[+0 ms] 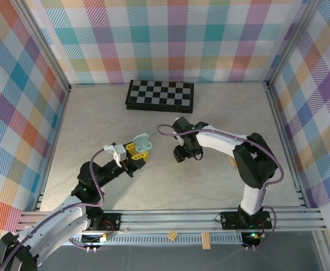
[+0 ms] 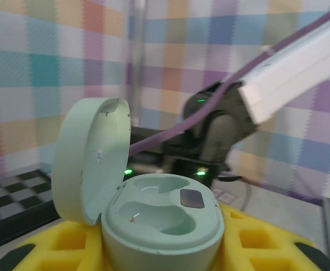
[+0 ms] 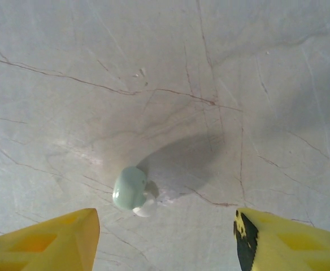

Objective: Insert wireless bluetooth earbuds into charging case

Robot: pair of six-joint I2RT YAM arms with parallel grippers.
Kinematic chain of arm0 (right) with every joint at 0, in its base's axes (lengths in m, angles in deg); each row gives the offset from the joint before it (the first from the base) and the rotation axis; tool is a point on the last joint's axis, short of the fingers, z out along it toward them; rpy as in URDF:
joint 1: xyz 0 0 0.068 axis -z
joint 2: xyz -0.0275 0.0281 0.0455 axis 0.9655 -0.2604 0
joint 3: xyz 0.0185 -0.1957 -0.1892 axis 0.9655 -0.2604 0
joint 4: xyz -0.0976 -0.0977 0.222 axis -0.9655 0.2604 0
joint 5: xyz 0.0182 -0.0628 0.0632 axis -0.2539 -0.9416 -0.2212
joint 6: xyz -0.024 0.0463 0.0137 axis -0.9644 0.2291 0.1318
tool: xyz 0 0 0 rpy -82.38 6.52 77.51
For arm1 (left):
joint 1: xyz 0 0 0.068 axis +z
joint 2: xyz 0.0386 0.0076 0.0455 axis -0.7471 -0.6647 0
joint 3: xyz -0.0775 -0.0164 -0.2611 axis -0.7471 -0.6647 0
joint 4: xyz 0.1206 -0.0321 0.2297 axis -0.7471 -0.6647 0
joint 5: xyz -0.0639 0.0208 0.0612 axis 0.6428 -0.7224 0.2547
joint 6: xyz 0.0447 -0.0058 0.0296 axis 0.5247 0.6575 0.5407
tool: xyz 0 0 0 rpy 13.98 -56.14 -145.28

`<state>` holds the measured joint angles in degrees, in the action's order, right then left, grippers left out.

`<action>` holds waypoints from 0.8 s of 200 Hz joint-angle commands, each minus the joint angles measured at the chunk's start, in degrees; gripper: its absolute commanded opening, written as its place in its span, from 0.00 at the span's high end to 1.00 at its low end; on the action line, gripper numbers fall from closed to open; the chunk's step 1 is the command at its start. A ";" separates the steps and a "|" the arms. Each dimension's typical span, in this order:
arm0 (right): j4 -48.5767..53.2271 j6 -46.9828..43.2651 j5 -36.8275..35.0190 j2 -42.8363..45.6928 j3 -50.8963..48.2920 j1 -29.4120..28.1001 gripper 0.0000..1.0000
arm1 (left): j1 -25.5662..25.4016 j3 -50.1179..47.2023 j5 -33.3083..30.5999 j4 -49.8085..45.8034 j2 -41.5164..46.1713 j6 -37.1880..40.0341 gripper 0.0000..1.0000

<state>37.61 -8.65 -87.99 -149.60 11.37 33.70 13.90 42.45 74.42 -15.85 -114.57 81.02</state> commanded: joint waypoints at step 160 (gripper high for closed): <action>5.08 6.12 -19.77 -9.52 7.23 -10.01 0.52 | 11.85 -3.68 -18.10 -4.29 5.97 -2.76 0.72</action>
<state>39.73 -3.36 -105.65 -157.75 16.79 24.19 25.03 37.93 56.52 -20.55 -109.08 79.43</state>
